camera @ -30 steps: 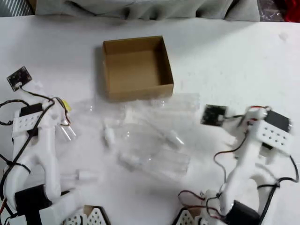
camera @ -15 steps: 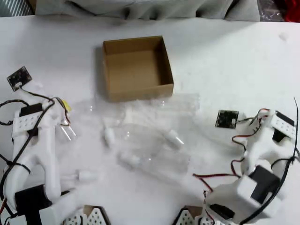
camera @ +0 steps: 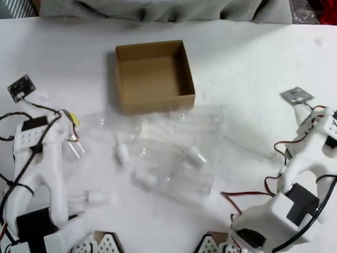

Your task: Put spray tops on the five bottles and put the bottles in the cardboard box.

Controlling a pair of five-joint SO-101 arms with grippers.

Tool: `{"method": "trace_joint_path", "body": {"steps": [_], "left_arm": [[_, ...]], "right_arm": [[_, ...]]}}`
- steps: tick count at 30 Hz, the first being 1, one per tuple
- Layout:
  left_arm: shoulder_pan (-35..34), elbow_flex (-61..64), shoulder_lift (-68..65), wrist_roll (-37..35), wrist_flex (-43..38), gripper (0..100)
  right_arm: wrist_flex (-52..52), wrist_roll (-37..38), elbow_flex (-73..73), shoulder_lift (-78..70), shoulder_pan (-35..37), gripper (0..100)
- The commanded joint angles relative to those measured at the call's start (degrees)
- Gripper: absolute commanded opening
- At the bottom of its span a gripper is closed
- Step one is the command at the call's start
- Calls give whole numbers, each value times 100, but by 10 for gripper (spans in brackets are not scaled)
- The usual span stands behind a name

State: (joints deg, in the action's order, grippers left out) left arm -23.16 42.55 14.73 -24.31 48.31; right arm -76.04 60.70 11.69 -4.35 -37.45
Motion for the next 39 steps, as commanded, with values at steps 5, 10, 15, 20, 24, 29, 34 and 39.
{"method": "trace_joint_path", "body": {"steps": [5, 10, 15, 20, 24, 29, 34, 39], "left_arm": [[-22, -9, 13, 35, -123, 21], [-22, -9, 13, 35, -114, 21], [-22, -9, 13, 35, -97, 21], [-31, -9, 13, 35, -88, 21], [-31, -9, 13, 35, -88, 21], [-22, -9, 13, 35, -88, 21], [-22, -9, 13, 35, -88, 21], [-13, -9, 13, 35, -97, 21]], "right_arm": [[-321, -2497, 141, 84, -813, 17], [593, -3297, 800, 57, -831, 18], [1437, -3956, 1196, 40, -655, 18], [1833, -4369, 1178, -215, -462, 18], [1807, -4571, 862, -769, -224, 18], [1798, -4958, 325, -1226, -110, 18], [1789, -5371, -220, -1244, -92, 18], [1789, -5785, -440, -1288, 189, 18]]}}
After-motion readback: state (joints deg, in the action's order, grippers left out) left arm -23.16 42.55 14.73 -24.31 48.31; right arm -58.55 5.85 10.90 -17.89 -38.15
